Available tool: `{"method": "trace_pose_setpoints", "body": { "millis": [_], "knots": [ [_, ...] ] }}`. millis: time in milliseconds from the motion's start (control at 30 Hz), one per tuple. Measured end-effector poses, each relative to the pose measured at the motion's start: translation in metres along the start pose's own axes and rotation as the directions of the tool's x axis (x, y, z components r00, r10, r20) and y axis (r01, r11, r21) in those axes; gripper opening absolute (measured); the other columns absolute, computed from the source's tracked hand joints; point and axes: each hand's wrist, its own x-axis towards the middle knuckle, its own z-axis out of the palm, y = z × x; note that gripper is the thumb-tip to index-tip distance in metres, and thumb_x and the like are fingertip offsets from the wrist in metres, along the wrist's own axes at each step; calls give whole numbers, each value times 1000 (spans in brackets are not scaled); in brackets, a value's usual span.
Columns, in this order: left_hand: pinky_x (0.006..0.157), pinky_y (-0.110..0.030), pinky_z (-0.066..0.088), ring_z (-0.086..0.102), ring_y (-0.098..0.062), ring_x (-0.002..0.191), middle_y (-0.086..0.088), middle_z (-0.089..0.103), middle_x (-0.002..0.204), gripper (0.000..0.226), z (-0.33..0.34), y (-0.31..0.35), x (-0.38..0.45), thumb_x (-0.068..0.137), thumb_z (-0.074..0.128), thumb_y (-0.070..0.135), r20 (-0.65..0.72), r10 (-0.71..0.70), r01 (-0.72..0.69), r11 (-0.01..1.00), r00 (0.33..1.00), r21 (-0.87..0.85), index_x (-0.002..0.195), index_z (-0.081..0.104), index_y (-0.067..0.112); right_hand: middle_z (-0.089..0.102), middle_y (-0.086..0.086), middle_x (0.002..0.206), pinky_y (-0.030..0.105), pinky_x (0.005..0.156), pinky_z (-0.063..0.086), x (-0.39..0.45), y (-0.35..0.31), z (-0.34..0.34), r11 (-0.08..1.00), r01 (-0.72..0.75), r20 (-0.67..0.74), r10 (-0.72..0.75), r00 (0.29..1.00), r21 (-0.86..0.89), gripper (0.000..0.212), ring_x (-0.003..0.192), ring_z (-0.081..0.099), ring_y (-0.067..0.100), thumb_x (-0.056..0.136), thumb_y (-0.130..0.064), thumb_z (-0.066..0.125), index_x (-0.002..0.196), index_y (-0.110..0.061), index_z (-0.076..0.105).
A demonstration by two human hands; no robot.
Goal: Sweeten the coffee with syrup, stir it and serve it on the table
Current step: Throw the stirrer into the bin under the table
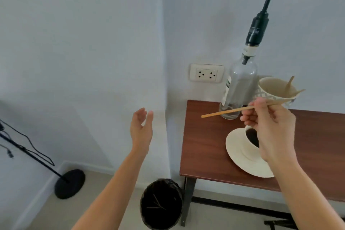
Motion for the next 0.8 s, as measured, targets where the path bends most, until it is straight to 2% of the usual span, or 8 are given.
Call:
{"method": "trace_pose_setpoints", "body": {
  "millis": [133,233,300,400,467,600,733,800],
  "knots": [
    [95,-29,38,53,-17,114,-9,55,142,45,-46,-15,68,101,59,31,-45,-211,212,977,976,33,142,48,16,75,-3,68,23,59,58,-50,31,90,981,38,70,-26,997,-188,24,61,73,10,101,-29,54,83,-21,68],
    [99,-31,31,43,-20,136,-7,36,159,60,-57,-23,101,102,56,38,49,-267,264,963,963,54,155,30,26,72,-6,64,23,66,56,-85,63,142,931,69,146,-17,989,-359,26,64,72,8,99,-34,52,84,-19,68],
    [100,-31,29,38,-18,140,-5,27,163,63,-56,-29,110,102,54,38,109,-251,244,967,962,72,157,23,33,69,-8,63,11,59,49,-106,91,168,894,79,203,14,979,-442,27,66,68,5,99,-33,53,87,-17,69],
    [111,-33,28,28,-21,150,-1,13,167,73,-53,-46,112,102,54,37,185,-203,189,978,962,94,159,9,39,62,0,56,19,56,44,-131,141,195,803,89,276,96,956,-589,24,52,58,13,100,-25,56,89,-9,69],
    [117,-38,28,23,-22,153,4,2,168,77,-51,-55,111,102,53,39,215,-183,166,981,959,96,159,1,42,62,-3,60,22,60,51,-141,172,202,753,38,313,226,923,-657,23,57,62,13,101,-24,54,90,-9,68],
    [101,-27,29,23,-20,149,1,-6,166,82,-49,-66,113,102,54,40,229,-129,102,987,965,127,159,-6,41,62,-9,71,19,63,53,-152,207,200,679,-53,302,394,868,-732,14,67,64,5,102,-24,54,97,-16,65],
    [97,-26,32,25,-24,148,-5,-12,164,88,-46,-68,111,102,56,38,231,-85,49,986,969,158,158,-12,37,63,-10,73,29,70,58,-155,202,201,672,-58,267,371,889,-738,17,70,64,5,102,-24,54,100,-12,66],
    [97,-26,33,26,-26,149,-7,-11,164,90,-45,-68,110,101,57,37,221,-70,30,984,973,177,159,-12,36,63,-12,74,21,68,54,-153,187,202,691,-55,263,346,901,-720,18,70,63,4,102,-26,53,102,-13,66]
  ]
}}
